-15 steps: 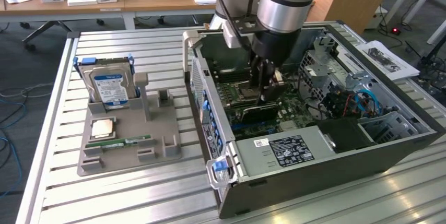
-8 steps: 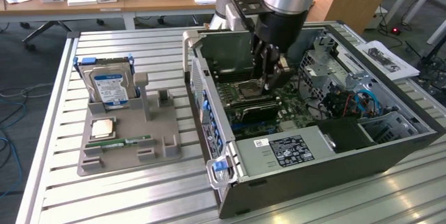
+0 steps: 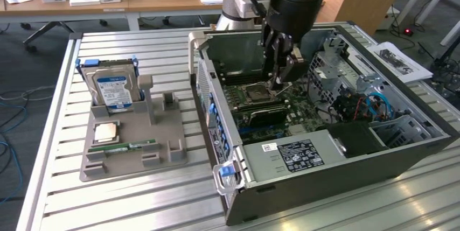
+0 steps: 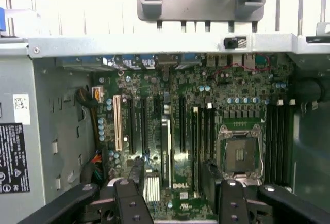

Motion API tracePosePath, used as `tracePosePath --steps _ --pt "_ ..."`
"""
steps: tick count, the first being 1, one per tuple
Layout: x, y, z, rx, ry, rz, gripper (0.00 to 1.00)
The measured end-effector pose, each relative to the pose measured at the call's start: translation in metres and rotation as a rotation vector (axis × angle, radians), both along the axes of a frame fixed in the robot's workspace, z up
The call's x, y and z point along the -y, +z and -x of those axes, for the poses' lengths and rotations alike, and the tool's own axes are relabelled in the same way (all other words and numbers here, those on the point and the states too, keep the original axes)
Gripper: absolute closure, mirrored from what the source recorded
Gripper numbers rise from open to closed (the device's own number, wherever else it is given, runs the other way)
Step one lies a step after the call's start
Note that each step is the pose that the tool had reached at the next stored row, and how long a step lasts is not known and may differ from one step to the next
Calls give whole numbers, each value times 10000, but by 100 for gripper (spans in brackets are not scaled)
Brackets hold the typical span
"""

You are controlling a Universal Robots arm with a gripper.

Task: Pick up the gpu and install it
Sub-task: 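Insert the gpu into the slot, then press down on the gpu until it lock into place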

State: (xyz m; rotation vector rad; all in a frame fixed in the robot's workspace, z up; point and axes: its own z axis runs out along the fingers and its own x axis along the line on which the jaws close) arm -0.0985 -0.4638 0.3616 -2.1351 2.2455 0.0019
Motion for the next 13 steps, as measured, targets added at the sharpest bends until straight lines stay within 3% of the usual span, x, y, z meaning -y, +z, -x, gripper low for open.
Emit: tracePosePath --steps 13 --pt "0 1 0 0 -1 2 43"
